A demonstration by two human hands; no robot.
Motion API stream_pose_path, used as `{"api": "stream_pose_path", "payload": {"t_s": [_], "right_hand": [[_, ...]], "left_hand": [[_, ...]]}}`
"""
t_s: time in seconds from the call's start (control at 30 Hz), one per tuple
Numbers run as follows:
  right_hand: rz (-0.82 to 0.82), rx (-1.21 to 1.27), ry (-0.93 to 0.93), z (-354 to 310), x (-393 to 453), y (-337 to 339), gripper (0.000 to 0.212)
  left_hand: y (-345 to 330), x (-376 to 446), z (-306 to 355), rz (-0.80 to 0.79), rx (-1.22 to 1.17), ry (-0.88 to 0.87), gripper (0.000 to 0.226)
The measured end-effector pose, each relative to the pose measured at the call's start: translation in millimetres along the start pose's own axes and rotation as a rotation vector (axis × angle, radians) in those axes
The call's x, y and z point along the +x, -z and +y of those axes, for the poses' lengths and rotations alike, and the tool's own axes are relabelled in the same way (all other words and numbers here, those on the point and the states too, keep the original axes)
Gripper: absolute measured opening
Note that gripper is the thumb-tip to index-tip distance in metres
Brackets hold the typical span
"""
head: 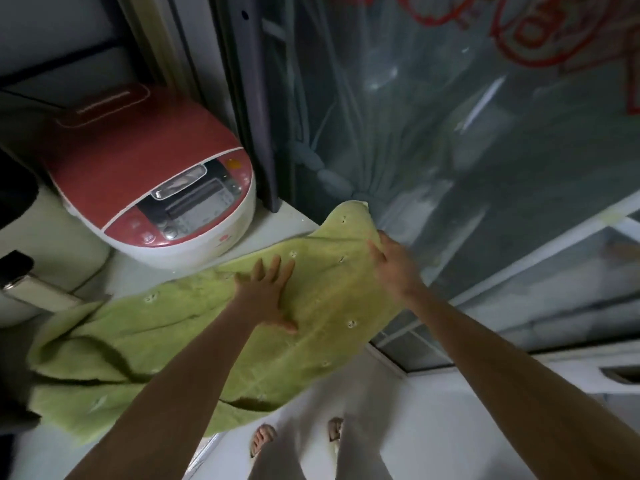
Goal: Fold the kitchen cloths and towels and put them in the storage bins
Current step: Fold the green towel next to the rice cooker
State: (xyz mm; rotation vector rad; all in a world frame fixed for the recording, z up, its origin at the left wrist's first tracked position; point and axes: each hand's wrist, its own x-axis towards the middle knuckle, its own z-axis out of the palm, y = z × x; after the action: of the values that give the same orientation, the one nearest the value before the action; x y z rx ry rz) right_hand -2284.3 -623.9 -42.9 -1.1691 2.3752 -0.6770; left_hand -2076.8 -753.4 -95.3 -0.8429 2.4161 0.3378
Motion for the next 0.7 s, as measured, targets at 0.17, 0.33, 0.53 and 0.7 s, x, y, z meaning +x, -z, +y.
{"api": "stream_pose_path", "payload": {"t_s": [0.17,0.33,0.53,0.7], "right_hand": [[0.113,0.167,-0.162,0.1,-19.8,0.0,0.04],[0.095,0.396,-0.244,-19.4,-21.1,-15.4,0.043],[-0.139,0.57,-0.284,-53.5,-32.3,-34.9,0.039],[-0.426,0.562,-0.086,-94.2,-53.6,-67.8,0.041]], "left_hand": [[-4.4,17.0,5.5,0.004,-0.003,-0.121,0.139],[-2.1,-19.1,-18.5,0.135,-0.267,-0.113,0.091],[-27.9,-89.5,-83.1,0.544,-0.289,0.426,0.03],[-67.9,-139.0,-97.9,0.458,-0.386,0.879,0.043]]}}
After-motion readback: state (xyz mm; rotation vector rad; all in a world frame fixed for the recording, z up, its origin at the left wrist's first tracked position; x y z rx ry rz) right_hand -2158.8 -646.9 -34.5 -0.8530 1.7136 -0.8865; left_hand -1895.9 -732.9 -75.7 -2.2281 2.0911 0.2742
